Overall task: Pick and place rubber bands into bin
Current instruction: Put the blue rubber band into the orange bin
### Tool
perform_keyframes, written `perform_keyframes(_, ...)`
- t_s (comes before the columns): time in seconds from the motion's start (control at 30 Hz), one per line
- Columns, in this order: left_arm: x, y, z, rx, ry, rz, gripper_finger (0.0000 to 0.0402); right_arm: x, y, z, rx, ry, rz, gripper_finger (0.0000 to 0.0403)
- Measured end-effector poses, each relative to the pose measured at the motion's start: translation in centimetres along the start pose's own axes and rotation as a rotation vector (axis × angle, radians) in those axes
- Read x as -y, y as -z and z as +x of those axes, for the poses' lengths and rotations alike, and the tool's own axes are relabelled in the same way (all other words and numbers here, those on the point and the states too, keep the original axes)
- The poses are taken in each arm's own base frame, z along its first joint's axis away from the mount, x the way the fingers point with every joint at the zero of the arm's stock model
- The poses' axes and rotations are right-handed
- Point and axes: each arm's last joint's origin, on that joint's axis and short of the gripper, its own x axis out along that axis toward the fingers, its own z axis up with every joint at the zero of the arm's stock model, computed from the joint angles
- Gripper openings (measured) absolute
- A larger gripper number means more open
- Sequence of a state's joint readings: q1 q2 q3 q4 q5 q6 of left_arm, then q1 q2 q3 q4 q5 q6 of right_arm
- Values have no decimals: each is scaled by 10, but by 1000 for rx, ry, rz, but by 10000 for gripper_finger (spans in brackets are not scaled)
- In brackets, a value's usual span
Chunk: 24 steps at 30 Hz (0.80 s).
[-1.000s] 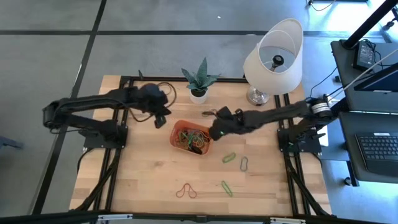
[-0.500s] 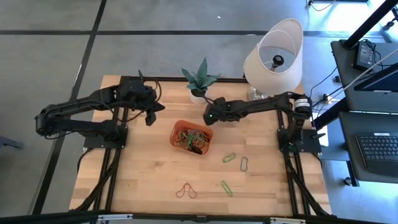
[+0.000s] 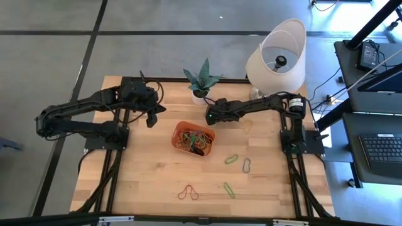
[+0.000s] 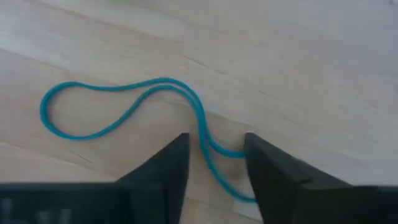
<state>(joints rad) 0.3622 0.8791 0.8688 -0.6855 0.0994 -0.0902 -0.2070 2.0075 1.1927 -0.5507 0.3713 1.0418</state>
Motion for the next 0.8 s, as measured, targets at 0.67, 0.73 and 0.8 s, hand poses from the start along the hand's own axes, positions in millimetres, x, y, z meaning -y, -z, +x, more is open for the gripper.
perform_keyframes(0.67,0,0,0,0,-12,121,3,4,-2,-85,112,-155,-24,2)
perform_keyframes(0.73,0,0,0,-3,-13,123,3,3,-1,-104,175,-170,-17,2)
perform_keyframes(0.8,0,0,0,-5,-13,123,3,0,-2,-124,227,-214,-13,2)
